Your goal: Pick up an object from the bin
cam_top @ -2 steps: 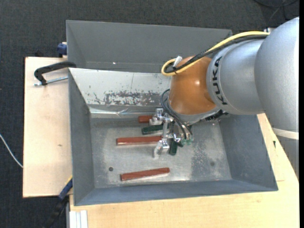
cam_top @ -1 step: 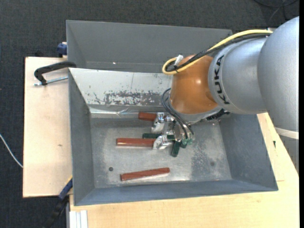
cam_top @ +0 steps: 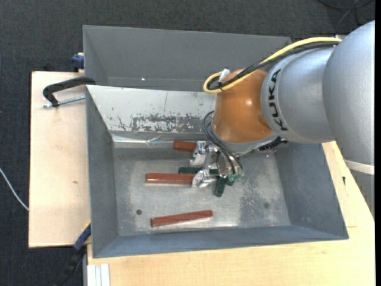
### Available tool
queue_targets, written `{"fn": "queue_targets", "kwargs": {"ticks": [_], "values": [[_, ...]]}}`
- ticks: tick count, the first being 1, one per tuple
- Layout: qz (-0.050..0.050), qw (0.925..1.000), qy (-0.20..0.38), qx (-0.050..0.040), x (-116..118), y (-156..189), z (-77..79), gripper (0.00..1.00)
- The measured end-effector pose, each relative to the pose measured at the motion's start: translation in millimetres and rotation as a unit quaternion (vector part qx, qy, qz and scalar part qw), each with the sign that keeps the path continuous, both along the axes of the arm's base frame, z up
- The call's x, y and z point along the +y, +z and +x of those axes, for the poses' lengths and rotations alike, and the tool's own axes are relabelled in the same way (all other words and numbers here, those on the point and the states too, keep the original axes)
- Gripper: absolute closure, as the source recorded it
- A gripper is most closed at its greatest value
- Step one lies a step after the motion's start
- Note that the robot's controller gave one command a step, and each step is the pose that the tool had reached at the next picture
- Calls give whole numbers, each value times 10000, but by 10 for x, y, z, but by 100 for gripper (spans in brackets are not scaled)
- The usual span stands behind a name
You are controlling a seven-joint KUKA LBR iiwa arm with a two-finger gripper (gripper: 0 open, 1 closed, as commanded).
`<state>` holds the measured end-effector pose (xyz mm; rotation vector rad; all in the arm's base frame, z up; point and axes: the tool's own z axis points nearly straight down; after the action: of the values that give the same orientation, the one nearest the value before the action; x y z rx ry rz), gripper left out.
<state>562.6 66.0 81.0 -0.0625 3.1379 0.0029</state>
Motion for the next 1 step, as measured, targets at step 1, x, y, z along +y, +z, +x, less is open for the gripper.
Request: {"fn": "queue_targets", "kwargs": {"ticks": [1], "values": [[-2, 10000, 1, 10, 0, 22, -5, 100]]}}
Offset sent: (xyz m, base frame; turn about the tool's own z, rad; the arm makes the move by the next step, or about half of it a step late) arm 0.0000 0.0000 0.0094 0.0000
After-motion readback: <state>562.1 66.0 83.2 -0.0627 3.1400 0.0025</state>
